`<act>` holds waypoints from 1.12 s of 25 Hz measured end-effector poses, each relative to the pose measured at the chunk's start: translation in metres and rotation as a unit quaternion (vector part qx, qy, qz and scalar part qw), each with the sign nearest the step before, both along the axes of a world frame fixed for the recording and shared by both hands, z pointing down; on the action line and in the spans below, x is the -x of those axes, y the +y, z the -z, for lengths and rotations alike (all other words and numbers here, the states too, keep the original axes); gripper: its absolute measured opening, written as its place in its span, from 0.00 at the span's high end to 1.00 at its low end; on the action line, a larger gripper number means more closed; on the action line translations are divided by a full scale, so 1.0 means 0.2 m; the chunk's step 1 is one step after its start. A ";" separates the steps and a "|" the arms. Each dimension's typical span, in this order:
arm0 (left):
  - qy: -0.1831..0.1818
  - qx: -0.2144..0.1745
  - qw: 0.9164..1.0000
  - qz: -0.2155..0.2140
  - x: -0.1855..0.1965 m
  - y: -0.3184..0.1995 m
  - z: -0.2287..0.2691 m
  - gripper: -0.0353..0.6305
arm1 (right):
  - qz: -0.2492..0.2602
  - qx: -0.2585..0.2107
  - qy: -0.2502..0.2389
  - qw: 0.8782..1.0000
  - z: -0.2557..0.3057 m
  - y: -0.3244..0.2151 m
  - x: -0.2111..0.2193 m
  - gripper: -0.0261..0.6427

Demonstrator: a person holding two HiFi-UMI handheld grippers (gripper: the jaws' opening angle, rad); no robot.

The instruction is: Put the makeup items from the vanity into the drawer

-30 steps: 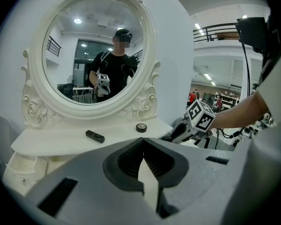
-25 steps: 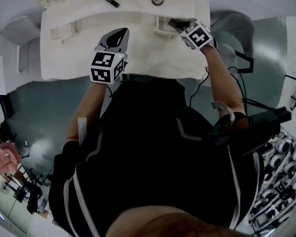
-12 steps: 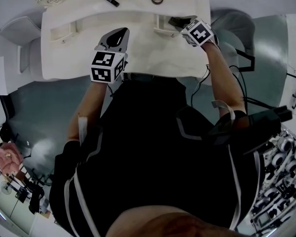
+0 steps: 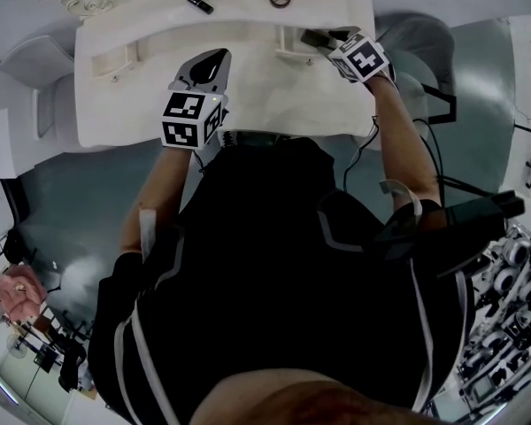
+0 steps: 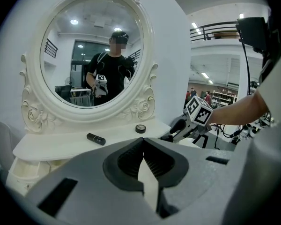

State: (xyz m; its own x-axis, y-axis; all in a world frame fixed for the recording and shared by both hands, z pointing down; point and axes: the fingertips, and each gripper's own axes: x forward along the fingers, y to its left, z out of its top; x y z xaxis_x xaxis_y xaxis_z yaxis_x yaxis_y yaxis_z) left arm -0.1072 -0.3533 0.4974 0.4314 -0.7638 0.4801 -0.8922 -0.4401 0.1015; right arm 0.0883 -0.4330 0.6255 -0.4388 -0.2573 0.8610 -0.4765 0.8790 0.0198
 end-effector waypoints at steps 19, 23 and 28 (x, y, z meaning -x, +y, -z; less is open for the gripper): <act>0.046 -0.129 0.988 -0.075 -0.10 -0.25 0.53 0.94 | -0.175 -0.164 -0.216 0.947 1.09 0.09 -0.06 0.73; 0.074 -0.142 0.985 -0.069 -0.06 -0.28 0.68 0.94 | -0.210 -0.207 -0.250 0.922 1.32 0.11 -0.09 0.78; 0.096 -0.171 0.979 -0.057 0.00 -0.33 0.85 0.94 | -0.236 -0.248 -0.286 0.895 1.52 0.13 -0.09 0.80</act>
